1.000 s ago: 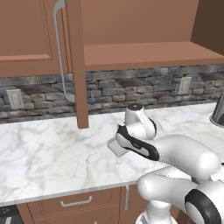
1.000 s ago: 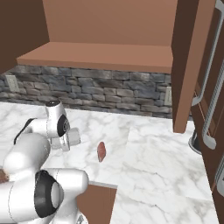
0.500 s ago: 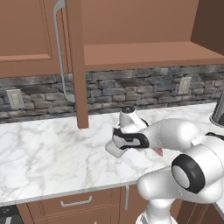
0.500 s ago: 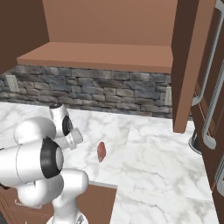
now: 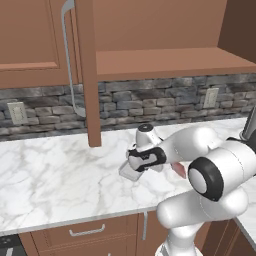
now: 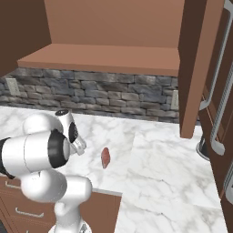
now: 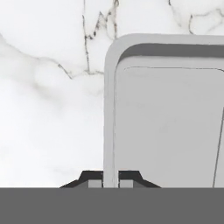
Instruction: Retrieve the tupperware from the cabinet, then place the raw meat into the tupperware to avoid contamination.
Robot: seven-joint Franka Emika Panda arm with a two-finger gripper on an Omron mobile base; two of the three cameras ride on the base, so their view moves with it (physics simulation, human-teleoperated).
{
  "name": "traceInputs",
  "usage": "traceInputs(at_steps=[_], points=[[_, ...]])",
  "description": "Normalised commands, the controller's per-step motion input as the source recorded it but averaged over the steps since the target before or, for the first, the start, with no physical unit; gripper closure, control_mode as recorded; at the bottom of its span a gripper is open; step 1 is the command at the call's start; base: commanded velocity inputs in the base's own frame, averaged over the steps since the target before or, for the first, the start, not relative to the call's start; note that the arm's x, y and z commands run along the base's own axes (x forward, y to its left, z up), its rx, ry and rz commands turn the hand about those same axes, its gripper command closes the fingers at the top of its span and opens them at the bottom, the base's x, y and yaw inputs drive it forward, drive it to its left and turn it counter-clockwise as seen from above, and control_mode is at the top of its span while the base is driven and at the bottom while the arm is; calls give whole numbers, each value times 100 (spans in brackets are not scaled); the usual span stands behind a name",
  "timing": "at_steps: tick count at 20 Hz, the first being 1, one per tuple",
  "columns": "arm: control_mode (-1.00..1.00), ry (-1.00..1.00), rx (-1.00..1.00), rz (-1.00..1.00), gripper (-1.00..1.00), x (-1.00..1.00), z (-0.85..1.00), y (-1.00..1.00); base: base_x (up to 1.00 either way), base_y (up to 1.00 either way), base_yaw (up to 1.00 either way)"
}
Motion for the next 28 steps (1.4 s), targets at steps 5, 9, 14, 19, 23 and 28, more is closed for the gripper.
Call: traceInputs(at_steps=[5,9,14,19,23,28], points=[[-100,0,0,12,100,10,-14,8,0,0,0],[-100,0,0,8,100,6,-8,6,0,0,0],[-100,0,0,1,-100,0,0,3,0,0,0],[-100,1,0,0,-100,0,0,0,0,0,0],[-100,2,0,-1,-100,0,22,-1,0,0,0],[-100,0,0,0,-100,-7,40,-8,0,0,0]])
